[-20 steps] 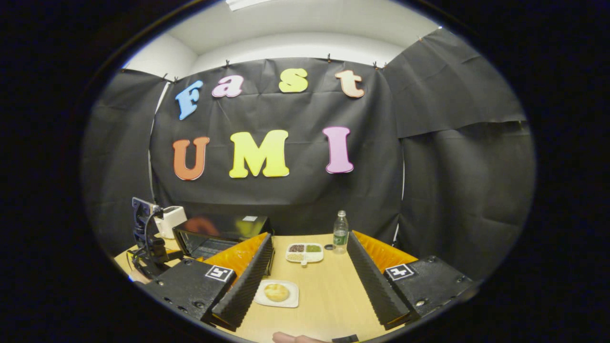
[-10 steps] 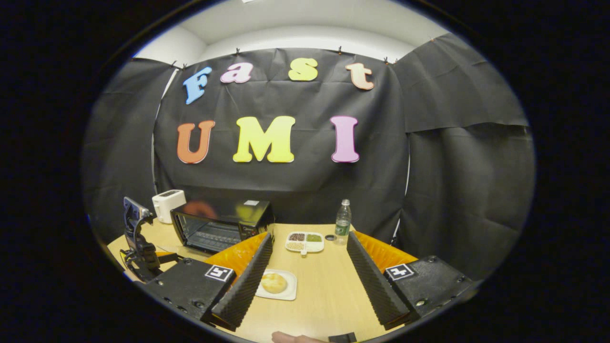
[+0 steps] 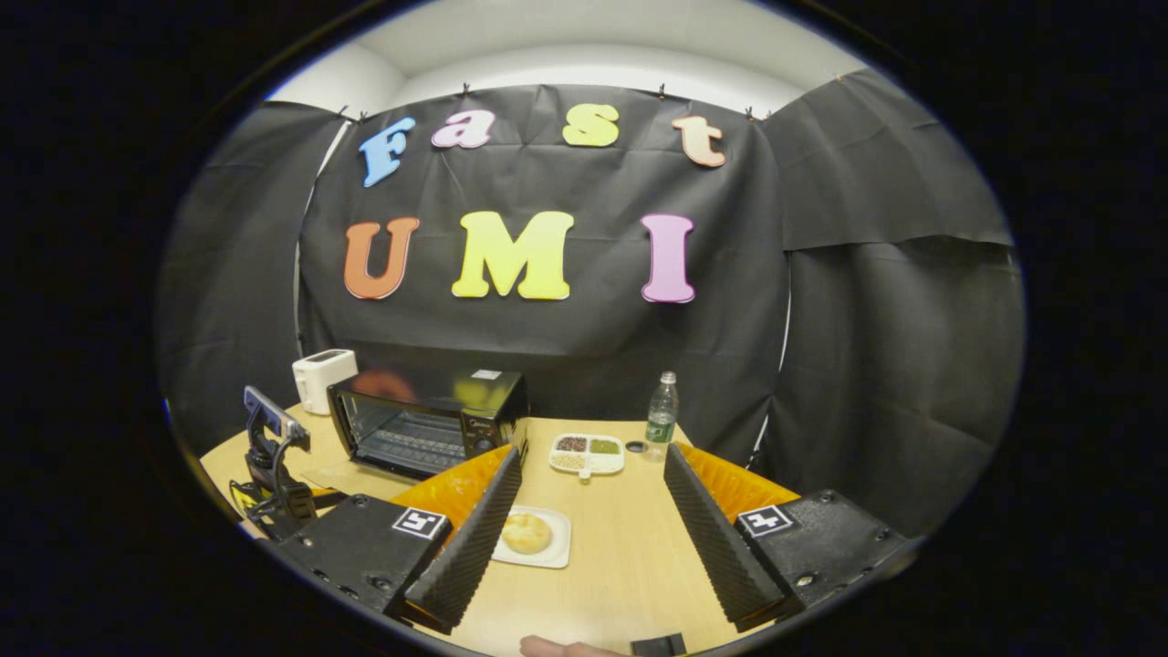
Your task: Open the electric oven with the left hand, put the food in, and close the electric oven.
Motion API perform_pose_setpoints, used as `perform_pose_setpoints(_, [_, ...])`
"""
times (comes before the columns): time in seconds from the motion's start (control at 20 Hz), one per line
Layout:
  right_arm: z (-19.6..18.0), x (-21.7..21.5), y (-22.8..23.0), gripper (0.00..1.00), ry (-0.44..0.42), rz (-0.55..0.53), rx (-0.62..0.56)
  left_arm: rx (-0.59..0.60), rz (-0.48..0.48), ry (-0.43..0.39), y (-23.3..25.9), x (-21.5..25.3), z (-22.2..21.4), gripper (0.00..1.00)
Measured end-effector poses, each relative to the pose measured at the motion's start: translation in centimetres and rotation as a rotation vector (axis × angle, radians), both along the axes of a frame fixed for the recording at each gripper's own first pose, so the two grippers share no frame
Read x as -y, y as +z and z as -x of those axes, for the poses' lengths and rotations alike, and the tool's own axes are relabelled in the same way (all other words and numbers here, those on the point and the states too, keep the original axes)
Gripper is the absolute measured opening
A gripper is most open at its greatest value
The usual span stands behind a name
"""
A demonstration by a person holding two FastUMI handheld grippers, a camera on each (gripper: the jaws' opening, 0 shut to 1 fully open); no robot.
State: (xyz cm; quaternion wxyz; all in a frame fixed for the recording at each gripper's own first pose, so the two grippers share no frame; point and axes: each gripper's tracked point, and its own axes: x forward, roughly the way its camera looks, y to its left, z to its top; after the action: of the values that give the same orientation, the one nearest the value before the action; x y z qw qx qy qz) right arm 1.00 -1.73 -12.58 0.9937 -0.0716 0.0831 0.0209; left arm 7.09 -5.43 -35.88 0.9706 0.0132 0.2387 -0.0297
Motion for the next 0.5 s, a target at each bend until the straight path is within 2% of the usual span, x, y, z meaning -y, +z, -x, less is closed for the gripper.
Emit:
perform_pose_setpoints(0.25, [-0.5, -0.3, -1.6, 0.95, 0.0, 0.0, -0.025, -0.068, 0.013, 0.004, -3.0, 0.2, 0.8, 0.98])
perform_pose_setpoints(0.35, [-0.8, -0.4, -2.3, 0.95, -0.001, -0.001, -0.042, -0.057, 0.011, 0.006, -3.0, 0.1, 0.8, 0.97])
perform_pose_setpoints(0.4, [-0.9, -0.5, -2.6, 1.0, -0.001, -0.003, -0.047, -0.056, 0.02, 0.009, -3.2, 0.0, 0.7, 0.97])
perform_pose_setpoints(0.45, [-1.0, -0.6, -2.8, 0.95, 0.0, -0.003, -0.05, -0.056, 0.021, 0.018, -3.2, -0.1, 0.9, 0.95])
perform_pose_setpoints(0.5, [-1.2, -0.7, -3.0, 1.0, 0.0, -0.004, -0.05, -0.052, 0.01, 0.019, -3.0, -0.4, 0.9, 0.96])
